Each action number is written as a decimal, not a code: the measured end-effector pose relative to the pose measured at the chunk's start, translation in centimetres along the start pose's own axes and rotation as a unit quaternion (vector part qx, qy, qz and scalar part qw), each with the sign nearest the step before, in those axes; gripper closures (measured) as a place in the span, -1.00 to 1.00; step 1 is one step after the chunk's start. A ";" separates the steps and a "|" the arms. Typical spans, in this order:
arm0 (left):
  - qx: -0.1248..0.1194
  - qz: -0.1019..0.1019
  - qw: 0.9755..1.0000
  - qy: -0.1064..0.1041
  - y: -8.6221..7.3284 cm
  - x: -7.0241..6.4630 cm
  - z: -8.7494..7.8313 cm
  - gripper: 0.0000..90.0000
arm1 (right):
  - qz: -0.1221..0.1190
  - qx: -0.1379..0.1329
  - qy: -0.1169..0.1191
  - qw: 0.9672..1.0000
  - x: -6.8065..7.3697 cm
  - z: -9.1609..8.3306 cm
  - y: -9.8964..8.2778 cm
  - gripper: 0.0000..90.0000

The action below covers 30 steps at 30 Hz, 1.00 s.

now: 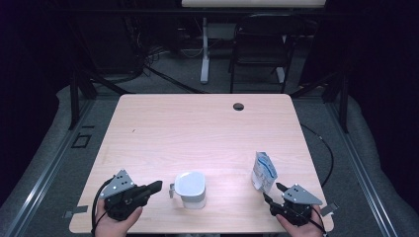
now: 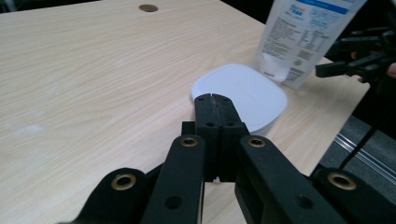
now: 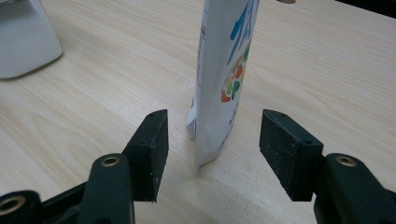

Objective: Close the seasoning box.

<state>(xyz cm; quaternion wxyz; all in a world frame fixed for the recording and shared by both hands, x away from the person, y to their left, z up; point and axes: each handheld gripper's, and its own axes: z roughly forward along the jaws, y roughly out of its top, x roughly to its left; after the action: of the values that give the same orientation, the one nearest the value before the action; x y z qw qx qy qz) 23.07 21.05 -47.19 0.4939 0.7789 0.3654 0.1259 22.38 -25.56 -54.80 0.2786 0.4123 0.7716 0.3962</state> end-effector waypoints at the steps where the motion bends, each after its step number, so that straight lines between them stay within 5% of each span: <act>1: -0.002 -0.004 1.000 0.003 -0.2 0.4 -0.1 1.00 | 0.000 0.000 0.000 1.000 0.0 0.0 0.0 -0.06; 13: 0.006 -0.070 0.996 0.062 -3.3 5.4 -0.5 0.97 | -0.001 0.005 -0.001 1.000 0.0 0.2 -0.1 -0.06; 25: 0.012 -0.137 0.985 0.102 -6.3 8.8 -0.3 0.43 | -0.002 0.013 0.007 1.000 0.2 0.7 -0.2 -0.07; 30: 0.027 -0.148 0.980 0.128 -7.6 9.7 -0.1 0.30 | -0.007 0.023 0.008 1.000 0.3 0.8 -0.4 -0.07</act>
<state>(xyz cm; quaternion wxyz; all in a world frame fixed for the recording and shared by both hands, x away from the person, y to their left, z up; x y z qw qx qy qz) 26.50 29.71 -55.31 0.4351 0.7063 0.5404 0.1404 22.73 -25.13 -55.57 0.2657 0.4096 0.7858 0.3797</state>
